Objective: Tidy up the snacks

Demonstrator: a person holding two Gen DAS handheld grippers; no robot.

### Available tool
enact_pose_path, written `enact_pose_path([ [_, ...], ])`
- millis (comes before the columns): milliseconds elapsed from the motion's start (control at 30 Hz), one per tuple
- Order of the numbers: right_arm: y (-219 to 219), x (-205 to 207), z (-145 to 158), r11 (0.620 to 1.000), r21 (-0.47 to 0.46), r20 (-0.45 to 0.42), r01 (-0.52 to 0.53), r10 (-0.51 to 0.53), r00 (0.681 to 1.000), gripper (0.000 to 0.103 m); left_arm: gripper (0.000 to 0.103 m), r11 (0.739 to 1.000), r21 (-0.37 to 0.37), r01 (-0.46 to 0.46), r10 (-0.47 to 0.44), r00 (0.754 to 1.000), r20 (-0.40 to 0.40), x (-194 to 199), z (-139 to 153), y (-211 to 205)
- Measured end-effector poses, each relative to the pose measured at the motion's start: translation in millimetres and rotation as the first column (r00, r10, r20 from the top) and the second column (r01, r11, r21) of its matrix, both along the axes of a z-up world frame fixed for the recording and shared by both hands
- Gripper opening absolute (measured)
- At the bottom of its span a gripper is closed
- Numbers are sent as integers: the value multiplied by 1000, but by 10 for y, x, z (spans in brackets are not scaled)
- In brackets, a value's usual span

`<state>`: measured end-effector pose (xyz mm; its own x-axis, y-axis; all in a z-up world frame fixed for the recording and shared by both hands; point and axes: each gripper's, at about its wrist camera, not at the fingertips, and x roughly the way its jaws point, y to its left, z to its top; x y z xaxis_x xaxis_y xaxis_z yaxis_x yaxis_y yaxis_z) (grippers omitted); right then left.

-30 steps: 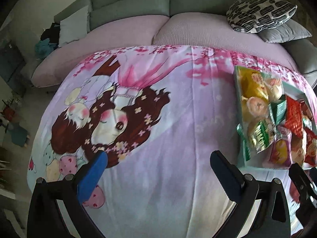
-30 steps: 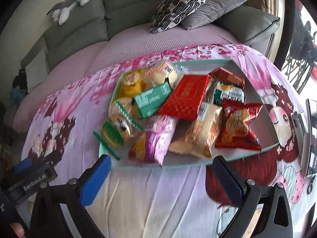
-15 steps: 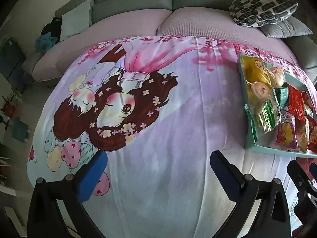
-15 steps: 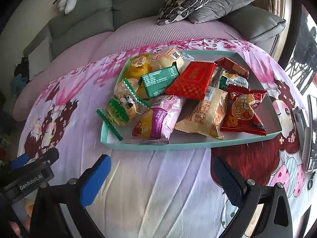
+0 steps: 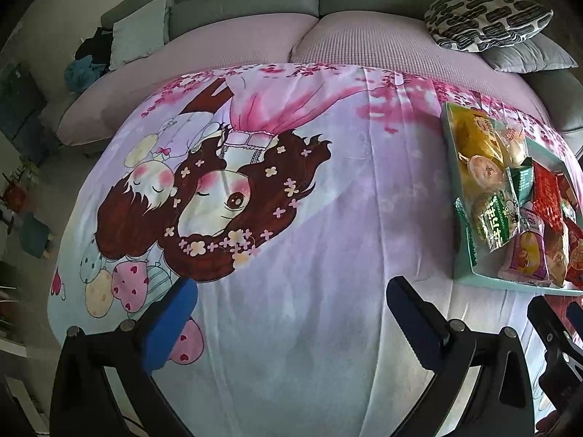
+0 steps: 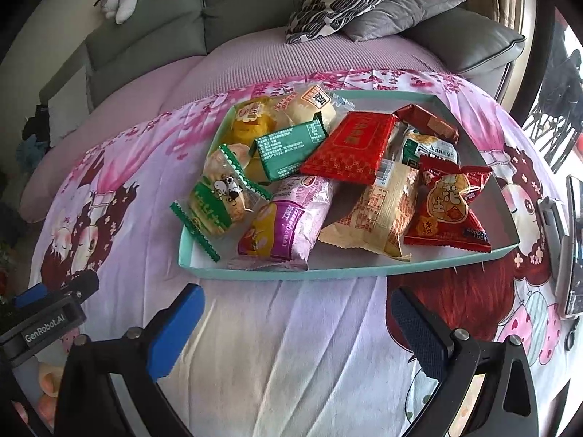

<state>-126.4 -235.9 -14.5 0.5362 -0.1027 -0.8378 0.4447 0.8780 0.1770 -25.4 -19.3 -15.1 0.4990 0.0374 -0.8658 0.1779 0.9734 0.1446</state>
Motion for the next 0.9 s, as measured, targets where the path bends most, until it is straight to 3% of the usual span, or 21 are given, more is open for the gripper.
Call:
enact_pose_path([
  [900, 3, -4, 13, 1000, 13, 7, -1, 1, 1000, 103, 103, 1000, -30, -3, 2, 999, -33, 15, -33, -29],
])
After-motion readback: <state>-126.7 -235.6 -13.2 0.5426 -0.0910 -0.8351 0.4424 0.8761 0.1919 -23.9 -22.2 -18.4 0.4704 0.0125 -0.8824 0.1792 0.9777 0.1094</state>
